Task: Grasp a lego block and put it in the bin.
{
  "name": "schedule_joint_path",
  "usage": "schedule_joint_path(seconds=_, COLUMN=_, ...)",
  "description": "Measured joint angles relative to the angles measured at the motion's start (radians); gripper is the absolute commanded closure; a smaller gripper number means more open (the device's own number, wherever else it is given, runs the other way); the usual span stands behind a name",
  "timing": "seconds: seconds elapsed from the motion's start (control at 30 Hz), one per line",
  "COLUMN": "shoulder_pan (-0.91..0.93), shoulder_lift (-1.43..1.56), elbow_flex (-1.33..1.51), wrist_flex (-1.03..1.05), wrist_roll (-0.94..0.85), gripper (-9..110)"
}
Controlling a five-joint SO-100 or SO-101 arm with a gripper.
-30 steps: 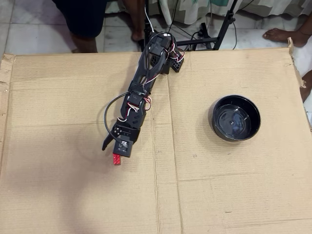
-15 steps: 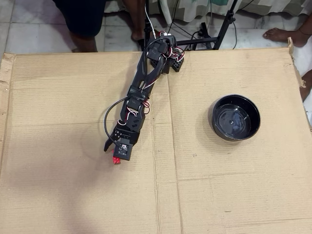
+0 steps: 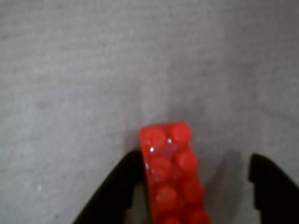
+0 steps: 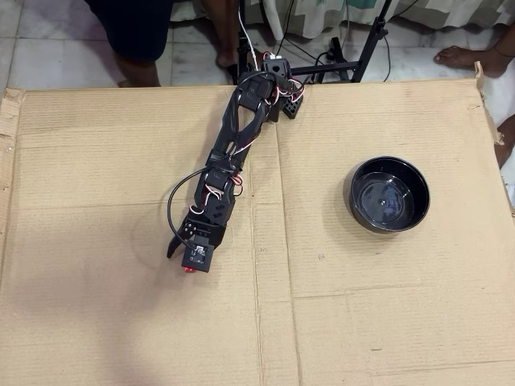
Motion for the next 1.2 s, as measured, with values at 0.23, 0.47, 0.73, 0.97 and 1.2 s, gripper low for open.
schedule_joint_path(seconds=0.23, shoulder_pan=0.000, shoulder_lift=-0.026, elbow_flex=-0.037, wrist_flex=-0.003, wrist_roll=0.000, gripper=99)
schedule_joint_path(seconds=0.47, shoulder_pan=0.002, shoulder_lift=-0.026, elbow_flex=-0.038, wrist_flex=-0.003, wrist_roll=0.000, gripper=102)
schedule_joint_path(seconds=0.73, shoulder_pan=-0.057, shoulder_lift=0.051, elbow_flex=0.002, wrist_flex=0.069, wrist_roll=0.000, gripper=102)
schedule_joint_path(seconds=0.97, shoulder_pan=-0.210, shoulder_lift=0.259, elbow_flex=0.091, wrist_flex=0.183, wrist_roll=0.094, gripper=102)
schedule_joint_path(seconds=1.2, shoulder_pan=-0.393, shoulder_lift=0.437, elbow_flex=0.207, wrist_flex=0.186, wrist_roll=0.249, gripper=102)
